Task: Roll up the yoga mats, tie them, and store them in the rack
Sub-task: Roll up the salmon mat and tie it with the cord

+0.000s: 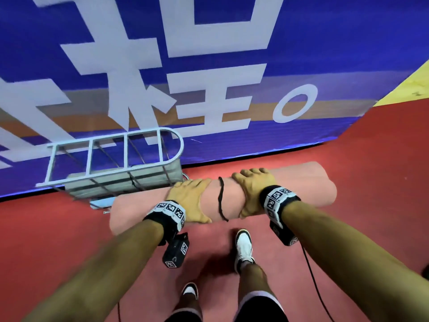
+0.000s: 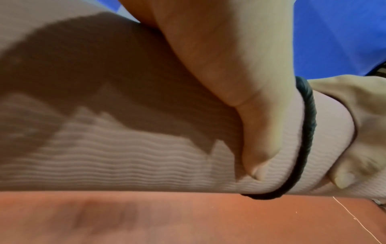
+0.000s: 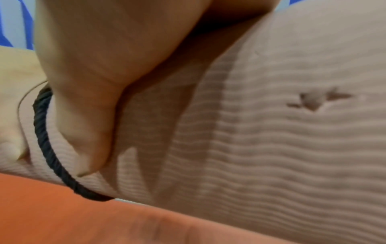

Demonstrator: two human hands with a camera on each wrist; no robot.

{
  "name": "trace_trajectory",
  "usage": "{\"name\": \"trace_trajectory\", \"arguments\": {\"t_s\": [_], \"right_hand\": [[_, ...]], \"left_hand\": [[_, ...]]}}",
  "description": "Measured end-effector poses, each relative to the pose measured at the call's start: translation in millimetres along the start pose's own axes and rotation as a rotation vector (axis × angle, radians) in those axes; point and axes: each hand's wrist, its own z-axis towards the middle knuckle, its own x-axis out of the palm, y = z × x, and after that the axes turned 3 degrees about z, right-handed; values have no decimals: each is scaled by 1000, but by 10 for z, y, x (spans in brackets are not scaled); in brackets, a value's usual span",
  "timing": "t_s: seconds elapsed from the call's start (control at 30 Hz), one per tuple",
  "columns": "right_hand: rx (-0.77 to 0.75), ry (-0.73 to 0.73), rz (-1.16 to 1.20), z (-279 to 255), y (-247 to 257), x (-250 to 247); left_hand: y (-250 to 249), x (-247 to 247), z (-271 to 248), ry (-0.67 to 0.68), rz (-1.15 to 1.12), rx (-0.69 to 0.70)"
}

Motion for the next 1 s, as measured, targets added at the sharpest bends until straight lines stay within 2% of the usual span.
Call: {"name": "trace_trajectory", "arguments": {"t_s": [0.1, 0.23, 0.33, 0.4, 0.53, 0.7, 0.83, 1.0], "right_hand": [[-5, 18, -4, 560, -541, 235], [3, 4, -22, 1429, -1278, 575], [17, -41, -26, 2066, -1667, 819], [6, -81, -34, 2482, -1871, 974], [-72, -180, -103, 3123, -2226, 1287], [-68, -316, -129, 3694, -2407, 1709], [-86, -436, -70, 4134, -2120, 1918], [-118, -473, -66, 4490, -1747, 2002]], "left_hand": [[-96, 223, 754, 47, -37, -4], [-154, 555, 1913, 43, -38, -35], [-104, 763, 2660, 8, 22, -44], [-54, 983, 3052, -63, 98, -53], [-55, 1507, 3593, -211, 167, -112], [199, 1875, 4207, -281, 138, -95], [719, 1974, 4288, -358, 242, -104], [1129, 2060, 4175, -375, 315, -174]]}}
